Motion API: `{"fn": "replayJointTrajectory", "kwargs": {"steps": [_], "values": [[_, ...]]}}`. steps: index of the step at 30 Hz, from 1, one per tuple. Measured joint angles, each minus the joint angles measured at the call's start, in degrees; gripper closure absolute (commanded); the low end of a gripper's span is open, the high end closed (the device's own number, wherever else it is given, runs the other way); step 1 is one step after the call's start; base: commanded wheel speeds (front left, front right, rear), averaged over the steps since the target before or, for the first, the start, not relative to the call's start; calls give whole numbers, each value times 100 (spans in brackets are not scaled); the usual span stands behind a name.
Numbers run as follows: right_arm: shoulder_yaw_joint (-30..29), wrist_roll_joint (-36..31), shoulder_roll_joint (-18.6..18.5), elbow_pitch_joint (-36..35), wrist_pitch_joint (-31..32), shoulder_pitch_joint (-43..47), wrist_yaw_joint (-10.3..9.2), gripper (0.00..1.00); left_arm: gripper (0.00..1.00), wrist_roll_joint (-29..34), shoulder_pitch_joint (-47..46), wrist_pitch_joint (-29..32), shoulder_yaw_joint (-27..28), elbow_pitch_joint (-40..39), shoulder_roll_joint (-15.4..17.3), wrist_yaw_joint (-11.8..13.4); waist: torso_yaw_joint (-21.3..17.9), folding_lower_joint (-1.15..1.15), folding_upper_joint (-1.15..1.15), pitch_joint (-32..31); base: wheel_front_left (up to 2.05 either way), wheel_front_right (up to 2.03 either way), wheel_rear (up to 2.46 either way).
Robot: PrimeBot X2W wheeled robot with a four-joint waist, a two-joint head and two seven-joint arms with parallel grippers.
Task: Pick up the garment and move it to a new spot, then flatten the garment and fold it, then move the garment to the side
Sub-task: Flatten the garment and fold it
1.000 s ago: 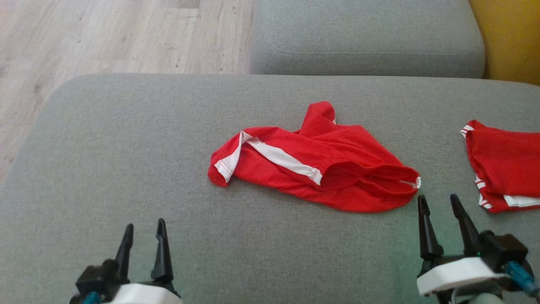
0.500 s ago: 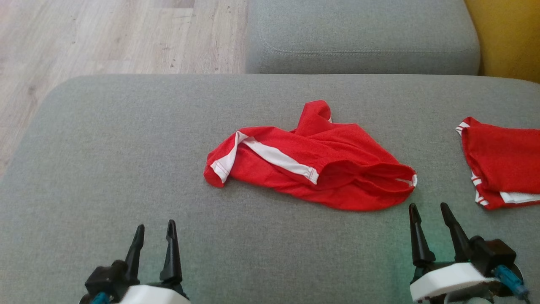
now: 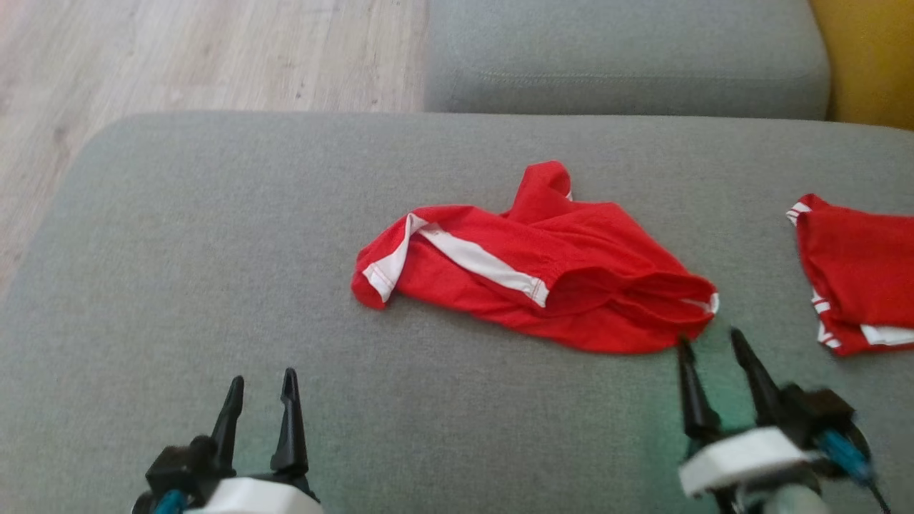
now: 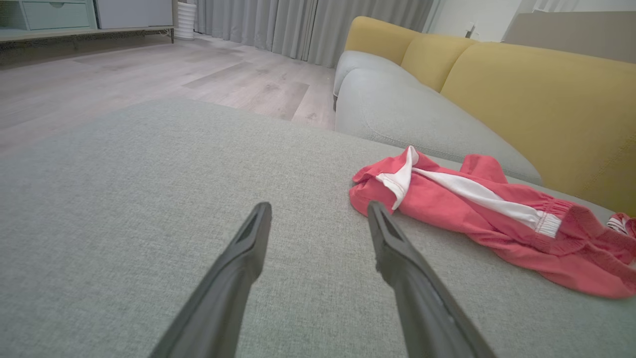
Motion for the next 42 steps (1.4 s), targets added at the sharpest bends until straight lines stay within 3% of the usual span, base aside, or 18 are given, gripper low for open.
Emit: {"fn": "replayJointTrajectory", "kwargs": {"steps": [6,11,18,19,20,22,23,26,32,36,42], "values": [[666,47,-2,151,464,-719,0,0,0,91,-185,0,-3,-8,-54,-44,200,0,0,228,0,0,0],[1081,303,-8,781,760,-1269,0,0,0,144,-345,0,-16,2,-185,-74,467,1,0,452,0,0,0],[1291,463,-23,1659,703,-2015,0,0,0,215,-472,0,63,36,-321,-152,836,1,0,752,0,0,0],[1322,482,-24,1769,698,-2130,0,16,0,248,-491,0,89,36,-330,-160,871,1,0,790,0,0,0],[1349,486,-24,1872,697,-2240,0,54,0,272,-504,0,111,37,-336,-196,899,1,0,827,0,0,0],[1390,489,-24,2067,694,-2415,0,90,0,291,-522,0,119,60,-355,-233,931,1,0,890,0,0,0],[1402,505,-24,2145,658,-2475,0,100,0,291,-536,0,113,77,-375,-258,935,1,0,914,0,0,0],[1404,589,-27,2281,515,-2560,0,100,0,290,-706,14,0,126,-477,-420,892,0,0,958,0,0,0],[1477,586,-42,2313,359,-2705,0,100,0,-24,-1601,766,-482,579,-947,-918,631,0,0,1059,0,0,0],[1690,619,-46,2278,352,-2798,0,100,0,-310,-2082,1070,-522,1267,-1115,-1007,430,0,0,1129,0,0,0],[1876,699,-58,2196,343,-2839,0,100,0,-604,-2529,1069,-405,2063,-1170,-1061,200,0,0,1245,0,0,0]]}}
